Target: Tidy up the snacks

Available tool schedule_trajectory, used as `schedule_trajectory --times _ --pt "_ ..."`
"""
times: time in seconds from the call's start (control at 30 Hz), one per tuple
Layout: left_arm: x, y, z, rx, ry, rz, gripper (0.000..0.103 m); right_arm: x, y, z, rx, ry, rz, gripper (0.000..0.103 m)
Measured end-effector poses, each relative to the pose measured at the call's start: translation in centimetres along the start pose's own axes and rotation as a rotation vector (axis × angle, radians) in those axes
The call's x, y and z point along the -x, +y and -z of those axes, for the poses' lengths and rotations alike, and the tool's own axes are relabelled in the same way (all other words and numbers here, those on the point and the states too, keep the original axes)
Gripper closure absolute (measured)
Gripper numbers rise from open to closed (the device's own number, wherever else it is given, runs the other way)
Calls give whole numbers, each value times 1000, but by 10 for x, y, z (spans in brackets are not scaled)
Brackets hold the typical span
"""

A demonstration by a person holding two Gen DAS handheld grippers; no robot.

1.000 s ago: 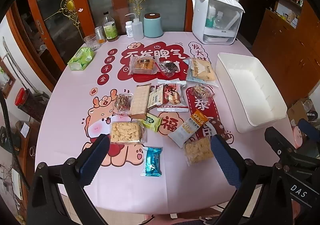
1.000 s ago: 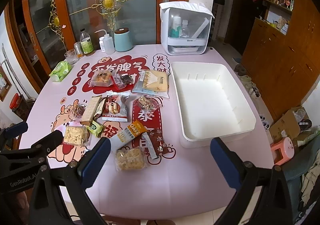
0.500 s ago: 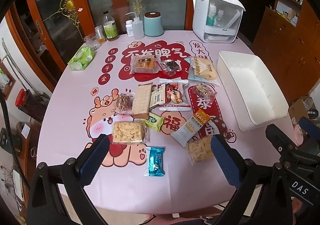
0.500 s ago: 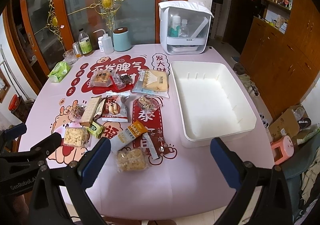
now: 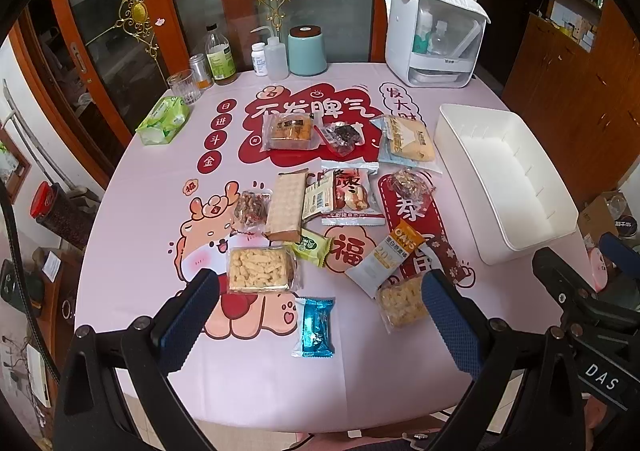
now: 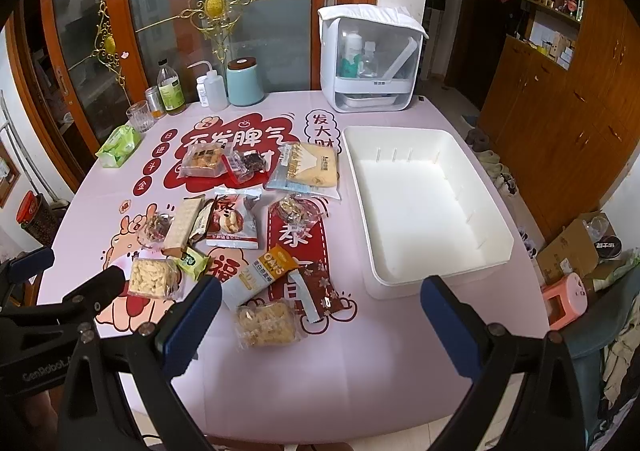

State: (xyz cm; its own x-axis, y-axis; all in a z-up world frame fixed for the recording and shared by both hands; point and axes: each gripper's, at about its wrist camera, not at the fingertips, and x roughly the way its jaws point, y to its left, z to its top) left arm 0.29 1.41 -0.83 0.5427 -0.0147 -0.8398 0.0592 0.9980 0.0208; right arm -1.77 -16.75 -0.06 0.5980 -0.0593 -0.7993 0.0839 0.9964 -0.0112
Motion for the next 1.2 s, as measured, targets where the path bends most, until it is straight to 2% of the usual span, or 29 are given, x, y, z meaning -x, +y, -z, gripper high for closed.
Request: schedule_trajectory --times 0.63,0.97,1.2 --pt "1 25 -6 15 -38 -1 2 -2 23 -5 9 -7 -14 3" --pt "-2 66 -7 73 -39 -17 2 -8 48 0 25 19 -56 3" --pt "-14 100 0 74 -31 -69 2 -22 71 6 48 75 -115 3"
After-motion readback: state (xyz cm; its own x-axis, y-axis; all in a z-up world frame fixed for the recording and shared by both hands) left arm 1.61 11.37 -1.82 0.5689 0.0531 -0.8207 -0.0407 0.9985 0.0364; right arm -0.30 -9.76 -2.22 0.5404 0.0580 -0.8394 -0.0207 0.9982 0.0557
